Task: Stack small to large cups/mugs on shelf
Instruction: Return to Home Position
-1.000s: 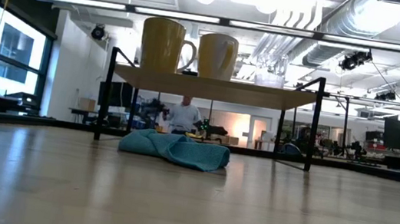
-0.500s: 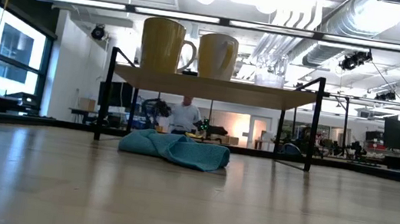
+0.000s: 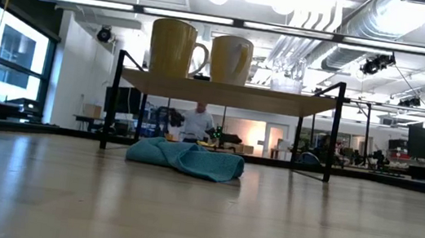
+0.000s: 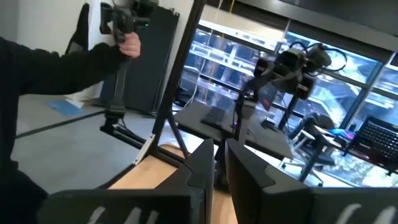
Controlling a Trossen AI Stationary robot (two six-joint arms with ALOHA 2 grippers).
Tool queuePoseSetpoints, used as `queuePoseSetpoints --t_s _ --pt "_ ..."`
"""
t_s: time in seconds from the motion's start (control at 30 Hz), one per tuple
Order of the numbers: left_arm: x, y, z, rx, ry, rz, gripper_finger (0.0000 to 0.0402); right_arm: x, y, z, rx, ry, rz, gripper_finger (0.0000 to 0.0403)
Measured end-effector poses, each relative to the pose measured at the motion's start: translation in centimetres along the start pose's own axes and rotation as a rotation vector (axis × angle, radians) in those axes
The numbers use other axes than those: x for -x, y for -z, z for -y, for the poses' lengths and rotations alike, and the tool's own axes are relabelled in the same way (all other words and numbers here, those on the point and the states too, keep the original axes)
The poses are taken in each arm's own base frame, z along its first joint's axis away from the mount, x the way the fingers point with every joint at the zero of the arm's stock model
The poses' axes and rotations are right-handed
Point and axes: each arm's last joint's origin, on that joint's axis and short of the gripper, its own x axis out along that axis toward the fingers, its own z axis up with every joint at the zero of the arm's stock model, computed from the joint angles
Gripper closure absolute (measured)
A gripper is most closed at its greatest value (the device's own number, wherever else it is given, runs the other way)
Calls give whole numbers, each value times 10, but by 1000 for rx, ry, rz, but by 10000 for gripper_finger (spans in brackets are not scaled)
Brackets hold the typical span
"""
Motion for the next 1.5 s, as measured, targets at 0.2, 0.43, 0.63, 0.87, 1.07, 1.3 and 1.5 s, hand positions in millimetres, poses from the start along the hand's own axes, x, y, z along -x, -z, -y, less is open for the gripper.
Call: queuePoseSetpoints --t_s 0.2,0.43,0.63,0.87,1.07,1.3,1.5 --pt "-3 -3 -9 -17 -12 25 224 1 1 2 2 77 -36 370" --pt "-3 -5 -9 -28 -3 44 224 1 2 3 6 116 -61 371" --pt "-3 -5 -10 -26 -35 31 224 3 5 7 13 240 -118 371" --pt "-2 -3 -13 42 -176 -29 224 21 10 19 -26 513 -201 371" --pt "-4 13 -10 59 -203 -63 224 41 25 20 -94 495 -256 371" --pt "-7 42 -6 0 -275 -38 224 49 37 17 -191 421 -300 371" --pt "-8 68 2 -52 -346 23 224 47 41 12 -181 324 -317 371"
